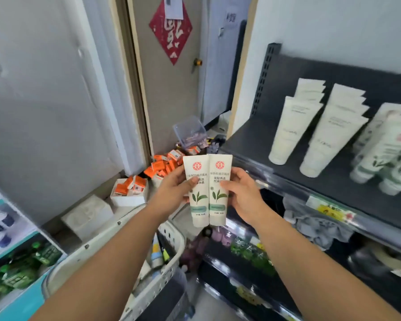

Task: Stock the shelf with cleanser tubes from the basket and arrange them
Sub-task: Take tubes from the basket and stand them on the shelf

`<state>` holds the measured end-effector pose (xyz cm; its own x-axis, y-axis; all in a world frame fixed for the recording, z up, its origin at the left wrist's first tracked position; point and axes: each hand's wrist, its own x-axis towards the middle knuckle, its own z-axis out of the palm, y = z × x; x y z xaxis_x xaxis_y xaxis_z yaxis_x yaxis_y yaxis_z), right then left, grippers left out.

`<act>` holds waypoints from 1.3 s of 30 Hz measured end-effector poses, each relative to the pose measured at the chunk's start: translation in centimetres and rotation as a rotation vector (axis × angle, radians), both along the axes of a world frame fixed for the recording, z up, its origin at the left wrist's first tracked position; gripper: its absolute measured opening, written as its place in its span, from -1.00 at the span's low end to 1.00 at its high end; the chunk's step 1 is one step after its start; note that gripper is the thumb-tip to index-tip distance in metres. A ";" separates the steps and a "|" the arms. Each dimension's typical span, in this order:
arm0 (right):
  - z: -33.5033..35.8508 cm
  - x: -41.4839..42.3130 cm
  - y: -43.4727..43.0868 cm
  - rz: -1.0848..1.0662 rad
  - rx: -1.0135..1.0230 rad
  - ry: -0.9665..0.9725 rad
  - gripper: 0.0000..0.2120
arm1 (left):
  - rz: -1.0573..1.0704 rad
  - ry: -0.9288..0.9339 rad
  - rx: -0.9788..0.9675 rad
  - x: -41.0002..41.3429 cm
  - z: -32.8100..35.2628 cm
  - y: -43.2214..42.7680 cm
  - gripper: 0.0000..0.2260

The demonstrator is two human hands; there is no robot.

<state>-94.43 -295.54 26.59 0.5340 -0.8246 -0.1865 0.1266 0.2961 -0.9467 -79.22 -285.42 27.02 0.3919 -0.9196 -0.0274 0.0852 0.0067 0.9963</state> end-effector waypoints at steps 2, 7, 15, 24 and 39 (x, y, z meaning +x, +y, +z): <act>1.5 -4.0 -0.9 -0.047 -0.038 -0.009 -0.70 | -0.049 -0.004 -0.025 -3.5 1.3 -1.7 -0.71; 5.3 -14.5 -3.1 -0.187 -0.096 -0.049 -0.73 | -0.142 0.038 -0.114 -13.5 4.4 -6.2 -0.71; 9.1 -28.2 -6.2 -0.334 -0.265 -0.093 -0.67 | -0.287 -0.023 -0.264 -26.9 8.5 -11.6 -0.67; 8.7 -34.6 -7.6 -0.542 -0.619 0.270 -0.63 | -0.204 -0.289 -0.296 -32.5 7.2 -17.1 -0.75; 5.9 -33.3 -9.3 -0.551 -0.629 0.448 -0.57 | -0.170 -0.410 -0.239 -31.4 5.6 -20.4 -0.74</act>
<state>-127.72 -304.89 32.50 0.0266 -0.9583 0.2846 -0.3173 -0.2781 -0.9066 -110.58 -305.79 32.59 0.1706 -0.9329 0.3170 -0.2931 0.2591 0.9203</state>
